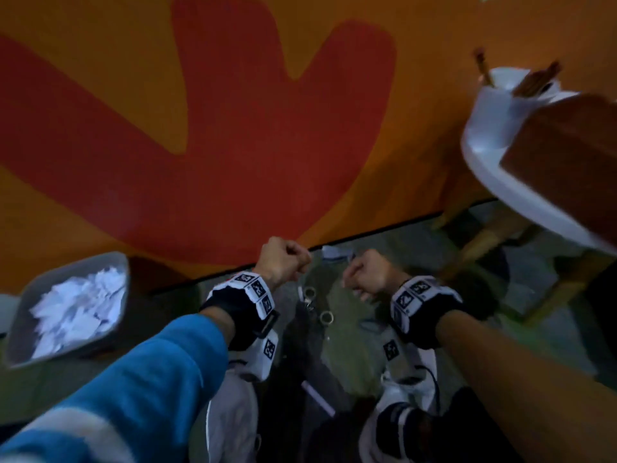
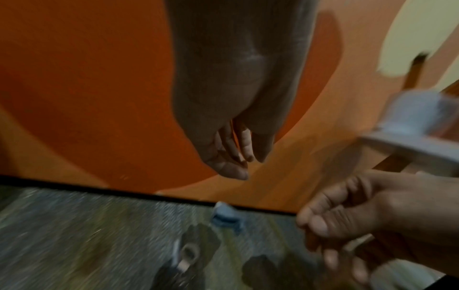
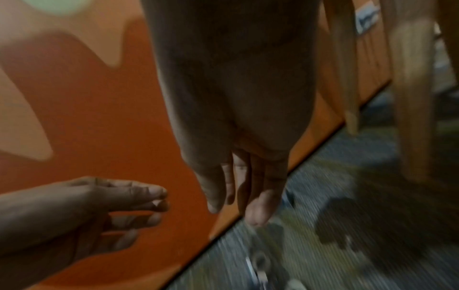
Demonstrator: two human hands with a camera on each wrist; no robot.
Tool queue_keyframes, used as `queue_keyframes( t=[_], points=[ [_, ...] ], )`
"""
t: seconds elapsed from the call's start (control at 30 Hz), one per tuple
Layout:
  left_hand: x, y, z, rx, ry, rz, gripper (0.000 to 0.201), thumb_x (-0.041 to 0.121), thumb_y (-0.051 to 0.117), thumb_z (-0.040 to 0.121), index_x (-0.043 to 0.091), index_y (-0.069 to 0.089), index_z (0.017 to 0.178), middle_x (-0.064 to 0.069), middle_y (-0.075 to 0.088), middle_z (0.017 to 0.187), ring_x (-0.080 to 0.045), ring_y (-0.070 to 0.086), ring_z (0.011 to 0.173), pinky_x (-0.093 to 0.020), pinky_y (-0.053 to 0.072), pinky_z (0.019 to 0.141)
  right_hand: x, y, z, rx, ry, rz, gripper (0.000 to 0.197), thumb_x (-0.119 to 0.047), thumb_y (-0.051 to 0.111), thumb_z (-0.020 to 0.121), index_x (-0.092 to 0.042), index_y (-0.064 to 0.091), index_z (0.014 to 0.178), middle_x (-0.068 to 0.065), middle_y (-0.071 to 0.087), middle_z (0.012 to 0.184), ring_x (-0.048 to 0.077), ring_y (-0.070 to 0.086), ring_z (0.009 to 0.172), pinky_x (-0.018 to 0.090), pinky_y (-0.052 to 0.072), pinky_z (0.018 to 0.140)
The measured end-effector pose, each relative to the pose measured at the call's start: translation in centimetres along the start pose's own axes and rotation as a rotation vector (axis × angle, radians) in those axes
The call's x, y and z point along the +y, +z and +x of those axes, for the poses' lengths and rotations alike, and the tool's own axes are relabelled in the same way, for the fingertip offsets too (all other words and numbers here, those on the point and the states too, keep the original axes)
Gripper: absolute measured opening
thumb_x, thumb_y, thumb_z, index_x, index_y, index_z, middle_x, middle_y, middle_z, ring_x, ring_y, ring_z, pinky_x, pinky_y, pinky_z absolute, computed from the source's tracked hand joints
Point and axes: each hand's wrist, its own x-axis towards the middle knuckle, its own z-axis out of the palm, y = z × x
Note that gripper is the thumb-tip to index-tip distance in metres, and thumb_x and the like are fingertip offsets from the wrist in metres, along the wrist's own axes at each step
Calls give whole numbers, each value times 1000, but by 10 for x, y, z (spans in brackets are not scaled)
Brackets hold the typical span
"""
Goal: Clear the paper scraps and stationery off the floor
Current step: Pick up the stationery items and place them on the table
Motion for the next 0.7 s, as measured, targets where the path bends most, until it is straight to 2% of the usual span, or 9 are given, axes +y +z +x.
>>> queue_keyframes(
  t=[0.07, 0.13, 0.2, 0.27, 0.33, 0.4, 0.5, 0.6, 0.7],
  points=[
    [-49, 7, 10, -27, -85, 73, 15, 7, 68, 87, 7, 74, 74, -5, 73, 68, -18, 70, 63, -37, 62, 63, 31, 43, 25, -52, 68, -42, 19, -10, 73, 77, 5, 70, 89, 10, 67, 66, 19, 59, 50, 29, 48, 50],
    [-92, 15, 19, -63, -128, 168, 19, 9, 66, 84, 13, 75, 68, -3, 74, 71, -18, 71, 68, -36, 62, 68, 60, 75, 47, -62, 98, -145, 22, -17, 76, 80, 2, 69, 90, 17, 69, 85, 22, 63, 62, 34, 51, 56],
    [-129, 22, 23, -127, -143, 232, 29, 3, 64, 85, 20, 74, 64, 3, 74, 73, -16, 69, 71, -33, 60, 77, 83, 98, 69, -50, 138, -148, 9, -11, 76, 79, -8, 67, 80, 19, 70, 88, 16, 58, 55, 32, 49, 52],
    [-157, 26, 22, -194, -173, 284, 25, 1, 66, 85, 20, 76, 73, 2, 75, 80, -16, 68, 75, -30, 56, 85, 94, 111, 84, -32, 144, -198, 13, -7, 72, 80, -15, 64, 74, 20, 71, 93, 17, 57, 59, 29, 47, 54],
    [-188, 29, 24, -252, -196, 348, 15, 2, 69, 83, 15, 78, 84, -4, 76, 90, -19, 70, 84, -29, 55, 90, 100, 121, 98, -78, 153, -249, 2, -11, 68, 86, -13, 68, 86, 18, 71, 102, 25, 65, 80, 32, 51, 68],
    [-216, 34, 22, -309, -213, 343, 14, 1, 75, 79, 7, 76, 91, -10, 76, 93, -20, 72, 90, -33, 55, 92, 108, 130, 114, -92, 157, -307, 28, -18, 73, 83, -7, 69, 109, 16, 69, 109, 30, 67, 100, 34, 54, 82],
    [-251, 46, 17, -348, -248, 381, 31, 14, 87, 72, 11, 73, 100, -3, 72, 94, -15, 68, 90, -24, 52, 82, 118, 147, 134, -50, 161, -355, 58, -28, 86, 70, -12, 63, 121, 13, 66, 116, 30, 65, 109, 36, 53, 88],
    [-274, 59, 11, -299, -231, 428, 39, 22, 88, 70, 19, 70, 105, -2, 66, 102, -20, 64, 95, -28, 50, 83, 123, 161, 146, -20, 158, -437, 66, -33, 85, 71, -7, 58, 125, 17, 63, 122, 34, 62, 112, 37, 52, 91],
    [-285, 66, 8, -248, -101, 505, 31, 20, 83, 74, 22, 71, 102, -2, 64, 115, -24, 63, 106, -32, 49, 90, 129, 167, 152, 24, 97, -540, 64, -34, 82, 74, -8, 57, 126, 19, 61, 123, 36, 61, 111, 38, 50, 88]
  ],
)
